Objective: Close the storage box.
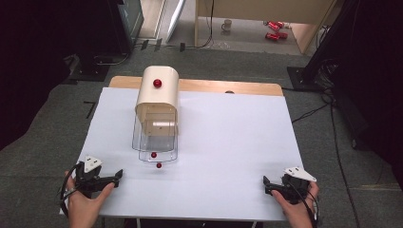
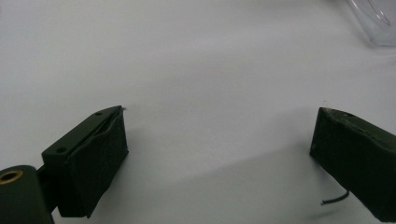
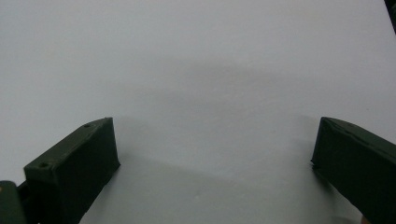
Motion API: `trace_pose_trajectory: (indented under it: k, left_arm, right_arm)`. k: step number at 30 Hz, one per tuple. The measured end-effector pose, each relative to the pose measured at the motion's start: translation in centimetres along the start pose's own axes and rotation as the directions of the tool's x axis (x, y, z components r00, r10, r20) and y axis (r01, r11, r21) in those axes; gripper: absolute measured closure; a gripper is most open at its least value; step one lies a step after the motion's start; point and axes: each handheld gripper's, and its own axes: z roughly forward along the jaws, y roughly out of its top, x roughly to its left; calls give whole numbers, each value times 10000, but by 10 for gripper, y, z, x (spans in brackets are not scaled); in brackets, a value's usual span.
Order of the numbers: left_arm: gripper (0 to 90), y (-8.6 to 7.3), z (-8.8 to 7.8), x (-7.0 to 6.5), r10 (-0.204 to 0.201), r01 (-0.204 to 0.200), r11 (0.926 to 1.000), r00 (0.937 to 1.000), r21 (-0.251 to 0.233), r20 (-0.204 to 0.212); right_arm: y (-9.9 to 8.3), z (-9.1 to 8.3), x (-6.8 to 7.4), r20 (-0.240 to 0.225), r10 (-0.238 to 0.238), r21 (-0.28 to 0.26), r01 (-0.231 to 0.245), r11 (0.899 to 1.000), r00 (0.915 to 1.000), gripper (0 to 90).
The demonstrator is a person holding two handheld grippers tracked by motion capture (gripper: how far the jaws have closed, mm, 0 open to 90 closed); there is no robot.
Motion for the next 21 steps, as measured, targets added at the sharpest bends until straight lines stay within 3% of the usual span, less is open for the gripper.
trace_pose_trajectory:
  k: [4,6,8,13,18,21]
  left_arm:
    - [42,-1,0,-1,34,-34,10000,10000,-46,-34]
    - [42,0,0,0,-1,1,10000,10000,-32,-1]
    - [36,0,0,0,37,-36,10000,10000,-32,27]
    - [35,-1,-1,1,-52,54,9999,9998,-111,167]
    - [35,-4,-7,9,-770,806,9923,9962,-943,410]
    - [34,-4,-8,10,-809,856,9907,9955,-1061,484]
  right_arm:
    - [1,-1,0,-27,37,7,-37,10000,10000,22]
    - [2,-5,2,183,212,-341,-206,9992,9996,109]
    - [6,-12,7,-69,358,-755,-362,9965,9993,132]
    - [18,-24,30,-363,15,-1291,-62,9916,9993,132]
    - [30,-29,60,-713,-479,-1514,367,9878,9963,133]
    - [35,-29,78,-933,-661,-1545,511,9867,9934,135]
